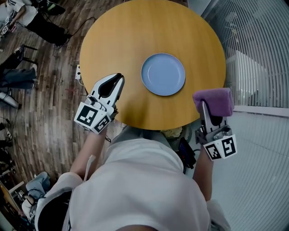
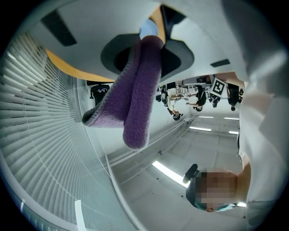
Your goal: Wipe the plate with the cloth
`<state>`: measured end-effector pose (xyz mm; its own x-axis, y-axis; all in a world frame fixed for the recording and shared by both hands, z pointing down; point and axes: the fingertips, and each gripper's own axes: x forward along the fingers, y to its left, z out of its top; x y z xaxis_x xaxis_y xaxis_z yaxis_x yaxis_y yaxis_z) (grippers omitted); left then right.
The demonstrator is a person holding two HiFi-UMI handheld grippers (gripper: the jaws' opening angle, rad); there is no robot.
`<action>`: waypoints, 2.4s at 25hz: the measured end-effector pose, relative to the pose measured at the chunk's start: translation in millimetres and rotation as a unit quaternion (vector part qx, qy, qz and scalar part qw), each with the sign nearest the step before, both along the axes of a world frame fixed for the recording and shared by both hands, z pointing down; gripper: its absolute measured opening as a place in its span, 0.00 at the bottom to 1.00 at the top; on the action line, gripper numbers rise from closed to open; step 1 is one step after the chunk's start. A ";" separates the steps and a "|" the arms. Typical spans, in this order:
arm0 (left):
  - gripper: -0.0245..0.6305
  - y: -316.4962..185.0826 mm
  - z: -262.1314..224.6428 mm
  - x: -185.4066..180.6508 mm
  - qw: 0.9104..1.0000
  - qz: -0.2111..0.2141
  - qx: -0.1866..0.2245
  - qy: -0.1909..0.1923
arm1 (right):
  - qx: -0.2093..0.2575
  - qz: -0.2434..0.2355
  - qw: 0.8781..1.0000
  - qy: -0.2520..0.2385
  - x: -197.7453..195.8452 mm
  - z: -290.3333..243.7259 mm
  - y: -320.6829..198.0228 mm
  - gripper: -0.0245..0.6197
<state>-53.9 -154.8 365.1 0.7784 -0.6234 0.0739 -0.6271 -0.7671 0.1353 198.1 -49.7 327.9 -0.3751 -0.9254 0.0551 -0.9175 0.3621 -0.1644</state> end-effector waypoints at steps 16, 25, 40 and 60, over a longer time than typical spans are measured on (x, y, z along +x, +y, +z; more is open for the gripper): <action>0.07 -19.9 32.8 19.9 0.998 0.031 -0.052 -0.004 | -0.018 -0.012 1.000 0.005 -7.0 16.4 -23.3 0.17; 0.07 -34.7 86.2 28.6 0.992 0.029 -0.125 0.007 | -0.031 -0.022 0.999 -0.003 -13.1 44.5 -31.8 0.17; 0.07 -50.6 160.6 56.7 0.966 0.049 -0.253 0.007 | -0.044 -0.018 0.999 -0.003 -1.8 43.3 -43.7 0.17; 0.19 -64.8 253.0 73.9 0.932 0.038 -0.357 -0.052 | -0.054 -0.012 0.998 -0.010 3.8 51.2 -51.3 0.17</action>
<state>20.0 -219.7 618.1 0.7835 -0.3305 0.5262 -0.6133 -0.5474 0.5694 201.9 -101.0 379.1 -0.3995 -0.9049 0.1470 -0.9048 0.3635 -0.2217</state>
